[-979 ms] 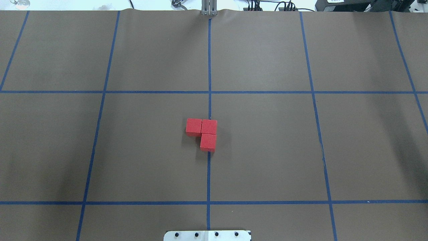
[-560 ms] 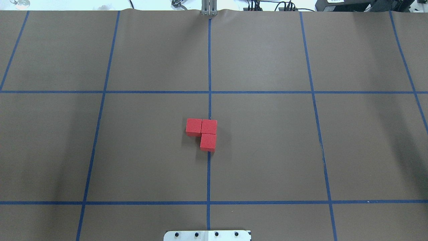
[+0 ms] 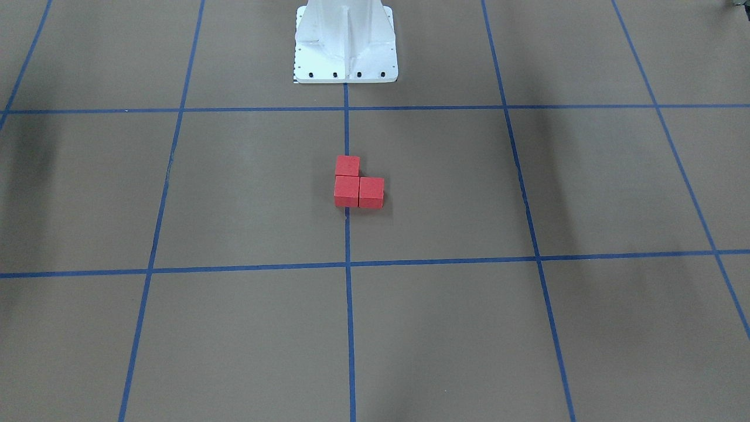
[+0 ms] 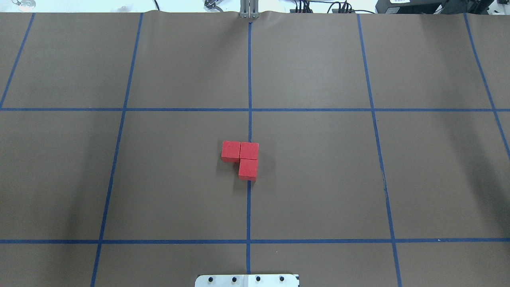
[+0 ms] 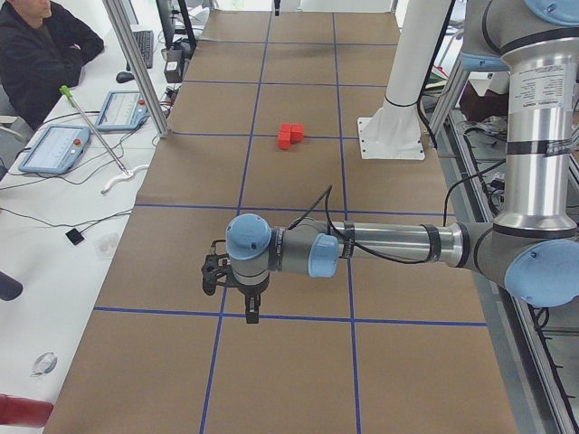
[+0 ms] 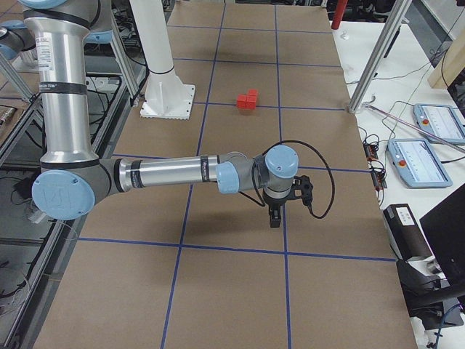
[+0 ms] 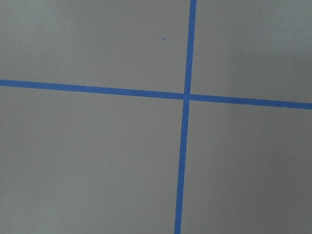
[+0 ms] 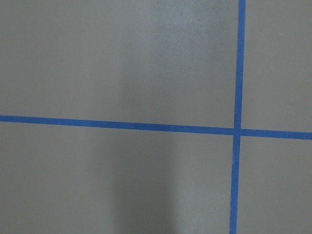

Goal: Form red blocks into L shape at center

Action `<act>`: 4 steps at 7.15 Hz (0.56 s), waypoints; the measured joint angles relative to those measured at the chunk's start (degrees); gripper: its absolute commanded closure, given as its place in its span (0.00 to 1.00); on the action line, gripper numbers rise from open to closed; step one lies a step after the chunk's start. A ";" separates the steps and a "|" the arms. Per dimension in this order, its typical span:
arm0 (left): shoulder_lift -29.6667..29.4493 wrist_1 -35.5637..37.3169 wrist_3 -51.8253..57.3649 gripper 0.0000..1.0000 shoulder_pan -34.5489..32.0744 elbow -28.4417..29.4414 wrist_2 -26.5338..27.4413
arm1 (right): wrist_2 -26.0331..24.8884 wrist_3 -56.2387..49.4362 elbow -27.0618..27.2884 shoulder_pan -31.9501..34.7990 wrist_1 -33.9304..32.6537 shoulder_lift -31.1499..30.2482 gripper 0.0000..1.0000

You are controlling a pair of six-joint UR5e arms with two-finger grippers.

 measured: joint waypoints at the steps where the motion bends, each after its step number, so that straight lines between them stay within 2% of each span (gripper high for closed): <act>1: 0.10 -0.13 -3.16 0.00 0.00 -0.94 -0.18 | -0.01 -0.96 -0.14 0.81 -2.64 1.28 0.01; 4: 0.56 -0.46 -5.59 0.00 0.00 -1.94 -0.40 | -0.35 -1.43 -0.37 1.66 -5.07 2.83 0.01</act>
